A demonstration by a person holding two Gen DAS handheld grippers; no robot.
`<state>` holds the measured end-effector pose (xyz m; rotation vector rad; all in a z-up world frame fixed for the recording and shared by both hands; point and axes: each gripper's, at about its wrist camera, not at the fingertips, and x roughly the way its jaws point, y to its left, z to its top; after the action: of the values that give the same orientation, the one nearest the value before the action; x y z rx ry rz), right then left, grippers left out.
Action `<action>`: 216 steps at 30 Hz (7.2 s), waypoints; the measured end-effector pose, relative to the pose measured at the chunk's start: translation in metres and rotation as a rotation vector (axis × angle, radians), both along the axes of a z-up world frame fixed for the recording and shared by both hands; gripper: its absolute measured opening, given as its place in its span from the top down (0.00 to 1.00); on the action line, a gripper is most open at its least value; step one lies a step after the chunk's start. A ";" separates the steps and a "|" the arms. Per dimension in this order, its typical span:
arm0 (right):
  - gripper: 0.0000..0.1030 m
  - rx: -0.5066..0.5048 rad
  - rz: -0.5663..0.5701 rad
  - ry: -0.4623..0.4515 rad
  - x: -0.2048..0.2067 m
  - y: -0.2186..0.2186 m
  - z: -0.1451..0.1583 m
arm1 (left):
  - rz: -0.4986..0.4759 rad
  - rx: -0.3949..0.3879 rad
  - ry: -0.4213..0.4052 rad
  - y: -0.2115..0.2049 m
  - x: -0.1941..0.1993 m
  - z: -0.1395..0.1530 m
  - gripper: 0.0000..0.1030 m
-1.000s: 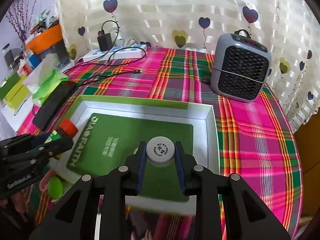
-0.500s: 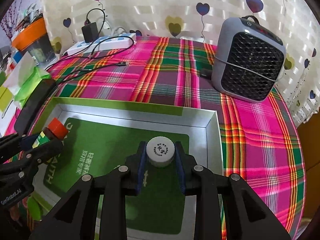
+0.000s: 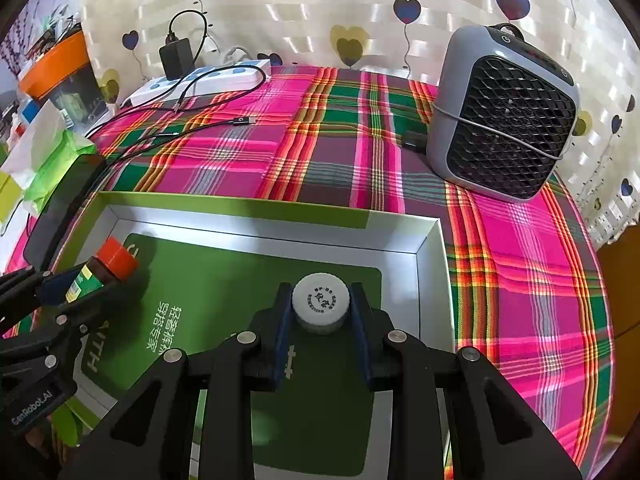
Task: Organize rigid objects
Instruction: 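Carry the bottle and the white container over the green box with both tools, then lower the bottle into the box and open the left tool while the right tool releases the container, then lift both open tools out of the green box, then grasp the pink clip with the left tool while the right tool grasps the blue USB stick, then carry the pink clip and blue USB stick into the green box with both tools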
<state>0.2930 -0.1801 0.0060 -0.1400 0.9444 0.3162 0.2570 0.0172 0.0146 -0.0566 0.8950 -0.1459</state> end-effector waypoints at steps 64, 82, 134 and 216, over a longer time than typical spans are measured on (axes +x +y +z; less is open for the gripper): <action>0.54 0.096 0.013 -0.122 -0.101 -0.019 0.038 | 0.092 0.049 -0.158 0.003 -0.110 0.042 0.59; 0.54 0.111 0.022 -0.163 -0.151 -0.043 0.035 | 0.059 0.016 -0.173 0.013 -0.158 0.033 0.59; 0.54 0.028 -0.041 -0.051 -0.157 -0.075 -0.009 | 0.054 0.051 -0.012 0.031 -0.128 -0.013 0.58; 0.78 0.075 -0.015 -0.157 -0.118 -0.048 0.047 | -0.042 0.008 -0.126 -0.005 -0.083 0.046 0.80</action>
<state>0.1751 -0.2282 0.0528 -0.0881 0.7764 0.3217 0.1736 0.0124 0.0602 -0.0207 0.7711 -0.1831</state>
